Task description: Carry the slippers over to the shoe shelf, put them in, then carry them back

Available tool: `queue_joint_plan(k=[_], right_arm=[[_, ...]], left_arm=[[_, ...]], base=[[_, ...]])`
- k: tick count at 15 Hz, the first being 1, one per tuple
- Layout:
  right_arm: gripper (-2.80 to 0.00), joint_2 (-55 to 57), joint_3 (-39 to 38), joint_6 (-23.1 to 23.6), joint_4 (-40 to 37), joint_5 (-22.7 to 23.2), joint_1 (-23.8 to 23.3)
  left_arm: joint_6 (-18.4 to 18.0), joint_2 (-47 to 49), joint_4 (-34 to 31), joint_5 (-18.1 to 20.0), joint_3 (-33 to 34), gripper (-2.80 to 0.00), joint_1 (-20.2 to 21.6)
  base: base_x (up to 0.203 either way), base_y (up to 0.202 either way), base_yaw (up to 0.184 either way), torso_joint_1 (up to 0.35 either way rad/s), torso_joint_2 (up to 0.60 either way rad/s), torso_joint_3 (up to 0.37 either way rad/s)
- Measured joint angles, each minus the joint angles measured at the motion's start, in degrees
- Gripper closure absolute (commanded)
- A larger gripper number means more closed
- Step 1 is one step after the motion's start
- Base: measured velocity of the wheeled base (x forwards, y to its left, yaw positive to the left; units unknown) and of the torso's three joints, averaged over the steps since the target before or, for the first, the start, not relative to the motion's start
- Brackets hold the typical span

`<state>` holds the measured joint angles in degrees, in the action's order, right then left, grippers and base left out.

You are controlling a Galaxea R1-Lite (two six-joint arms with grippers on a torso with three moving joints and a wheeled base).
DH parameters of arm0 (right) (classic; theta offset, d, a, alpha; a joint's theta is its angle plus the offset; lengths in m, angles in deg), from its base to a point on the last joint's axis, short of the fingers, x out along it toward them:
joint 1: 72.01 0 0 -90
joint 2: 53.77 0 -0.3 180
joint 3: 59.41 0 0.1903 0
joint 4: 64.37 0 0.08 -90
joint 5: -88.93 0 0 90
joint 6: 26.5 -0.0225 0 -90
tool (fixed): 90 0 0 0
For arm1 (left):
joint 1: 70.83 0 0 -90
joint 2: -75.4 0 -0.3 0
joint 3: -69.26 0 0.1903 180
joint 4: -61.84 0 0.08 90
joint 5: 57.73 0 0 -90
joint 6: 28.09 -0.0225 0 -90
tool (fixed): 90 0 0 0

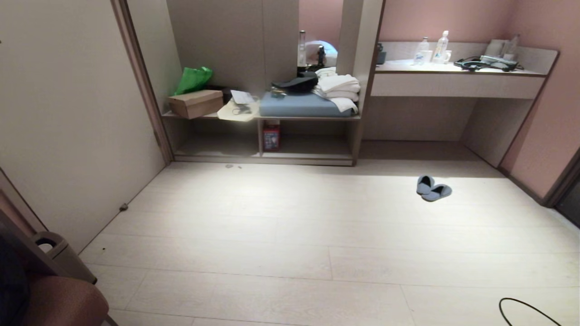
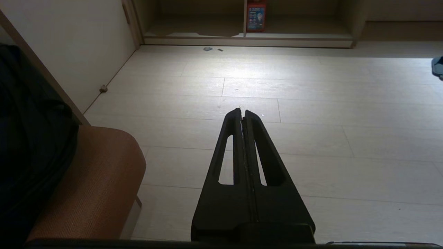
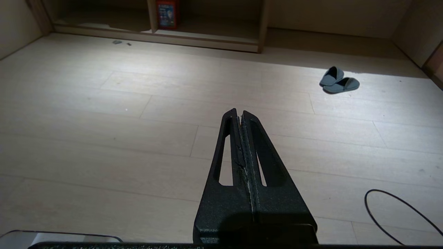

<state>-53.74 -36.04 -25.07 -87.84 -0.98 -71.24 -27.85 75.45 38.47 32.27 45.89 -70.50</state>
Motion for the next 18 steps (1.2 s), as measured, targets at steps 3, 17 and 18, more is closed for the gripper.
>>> queue_joint_plan(k=[3, 17, 18], right_arm=[[0.00, 0.00, 0.00, -0.17, 0.00, 0.00, 0.00], [0.00, 0.00, 0.00, -0.75, 0.00, -0.17, 0.00], [0.00, 0.00, 0.00, -0.72, 0.00, -0.20, 0.00]], left_arm=[[0.02, 0.00, 0.00, 0.00, 0.00, 0.00, 0.00], [-0.08, 0.00, -0.18, 0.00, -0.11, 0.00, 0.00], [-0.09, 0.00, -0.18, 0.00, -0.11, 0.00, 0.00]], base=[[0.000, 0.000, 0.000, 0.000, 0.00, 0.000], [0.000, 0.000, 0.000, 0.000, 0.00, 0.000], [0.000, 0.000, 0.000, 0.000, 0.00, 0.000]])
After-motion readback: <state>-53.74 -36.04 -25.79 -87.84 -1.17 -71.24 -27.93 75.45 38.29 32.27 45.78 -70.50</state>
